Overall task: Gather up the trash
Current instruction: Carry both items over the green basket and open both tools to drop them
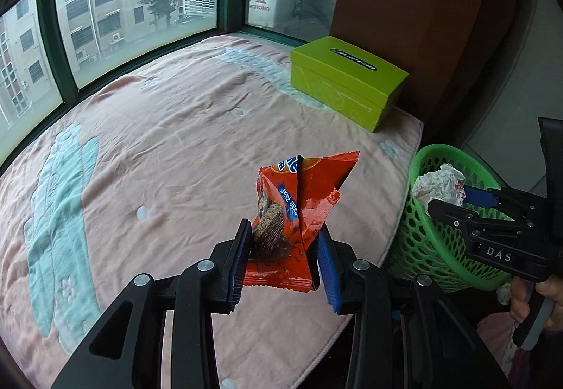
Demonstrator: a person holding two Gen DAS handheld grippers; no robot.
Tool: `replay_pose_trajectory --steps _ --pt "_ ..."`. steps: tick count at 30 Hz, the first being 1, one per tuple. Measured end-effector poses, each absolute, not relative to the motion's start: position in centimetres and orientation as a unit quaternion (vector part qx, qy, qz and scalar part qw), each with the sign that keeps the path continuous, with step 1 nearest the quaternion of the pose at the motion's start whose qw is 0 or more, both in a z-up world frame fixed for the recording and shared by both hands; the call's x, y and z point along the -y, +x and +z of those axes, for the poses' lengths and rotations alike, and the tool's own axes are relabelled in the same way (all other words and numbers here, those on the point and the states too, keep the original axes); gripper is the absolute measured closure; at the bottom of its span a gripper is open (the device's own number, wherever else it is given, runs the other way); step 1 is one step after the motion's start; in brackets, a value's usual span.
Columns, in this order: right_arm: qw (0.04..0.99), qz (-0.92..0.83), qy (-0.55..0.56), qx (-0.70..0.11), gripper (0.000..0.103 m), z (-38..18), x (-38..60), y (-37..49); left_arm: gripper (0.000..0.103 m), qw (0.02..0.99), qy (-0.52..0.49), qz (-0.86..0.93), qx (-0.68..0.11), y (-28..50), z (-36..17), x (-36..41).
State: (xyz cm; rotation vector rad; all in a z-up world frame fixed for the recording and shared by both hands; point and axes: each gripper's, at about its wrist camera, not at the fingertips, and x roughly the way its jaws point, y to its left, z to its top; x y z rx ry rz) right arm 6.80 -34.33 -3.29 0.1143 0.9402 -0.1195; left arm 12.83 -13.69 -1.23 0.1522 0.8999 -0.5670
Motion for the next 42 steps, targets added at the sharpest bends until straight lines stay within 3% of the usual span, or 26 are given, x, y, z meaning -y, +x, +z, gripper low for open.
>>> replay_pose_trajectory --steps 12,18,33,40,42 --pt "0.872 -0.152 0.091 -0.457 0.043 -4.1 42.2 1.3 0.067 0.84 0.094 -0.33 -0.42 11.5 -0.3 19.7" --pt "0.871 -0.179 0.1 -0.447 0.029 -3.8 44.5 -0.4 0.067 0.832 0.108 -0.349 -0.418 10.6 0.0 22.5" --pt "0.877 -0.214 0.119 -0.413 0.023 -1.8 47.5 -4.2 0.067 0.794 0.145 -0.402 -0.433 7.8 -1.2 30.5" --pt "0.882 -0.222 0.128 -0.396 0.021 -0.7 48.1 -5.6 0.065 0.781 0.147 -0.412 -0.445 6.9 -2.1 33.2" --pt "0.883 -0.222 0.131 -0.392 0.02 -0.6 48.2 -5.9 0.056 0.778 0.142 -0.417 -0.447 6.6 -2.3 33.8"
